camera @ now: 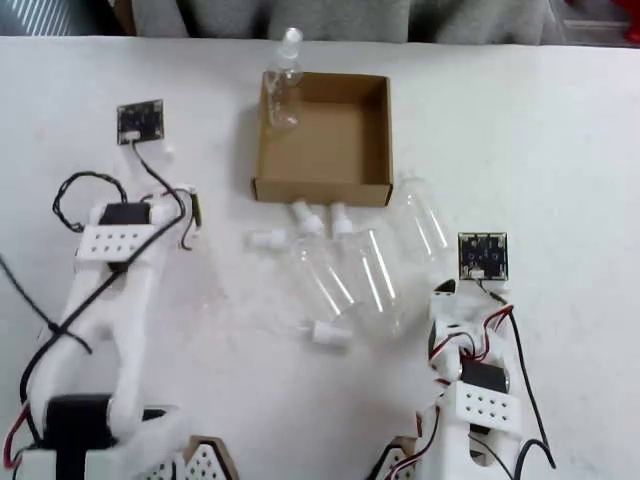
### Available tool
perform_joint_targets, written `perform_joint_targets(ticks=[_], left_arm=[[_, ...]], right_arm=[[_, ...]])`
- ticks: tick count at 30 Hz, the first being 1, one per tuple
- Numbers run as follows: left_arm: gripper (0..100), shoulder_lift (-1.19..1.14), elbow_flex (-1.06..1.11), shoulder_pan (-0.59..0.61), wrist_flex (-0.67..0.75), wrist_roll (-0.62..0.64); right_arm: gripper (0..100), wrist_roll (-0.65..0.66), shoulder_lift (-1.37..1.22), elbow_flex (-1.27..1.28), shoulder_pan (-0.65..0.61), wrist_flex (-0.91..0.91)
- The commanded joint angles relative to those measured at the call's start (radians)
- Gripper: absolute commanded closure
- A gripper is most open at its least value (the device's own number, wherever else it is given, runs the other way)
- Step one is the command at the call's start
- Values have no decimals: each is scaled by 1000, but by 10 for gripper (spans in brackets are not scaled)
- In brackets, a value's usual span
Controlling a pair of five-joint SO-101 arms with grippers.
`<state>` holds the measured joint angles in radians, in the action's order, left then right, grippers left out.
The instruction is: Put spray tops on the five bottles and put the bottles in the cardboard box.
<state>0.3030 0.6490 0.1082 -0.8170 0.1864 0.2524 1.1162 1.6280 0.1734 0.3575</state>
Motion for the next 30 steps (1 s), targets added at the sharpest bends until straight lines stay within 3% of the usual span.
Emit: perform_joint_targets(ticks=[1,5,11,14,19,25,30], left_arm=[[869,117,-38,-25,-68,11],[752,125,-15,2,-112,11],[816,122,52,216,-110,11],[813,122,74,265,-110,11],[792,122,78,246,-112,18],[789,124,72,160,-118,176],[789,122,77,136,-115,176]], right_arm=[[974,9,13,-9,-4,-18],[974,9,13,-9,-4,-18],[974,9,13,-9,-2,-16],[974,9,13,-9,-4,-16],[974,9,13,-9,-4,-13],[974,9,13,-9,1,-12],[974,9,13,-9,1,-12]])
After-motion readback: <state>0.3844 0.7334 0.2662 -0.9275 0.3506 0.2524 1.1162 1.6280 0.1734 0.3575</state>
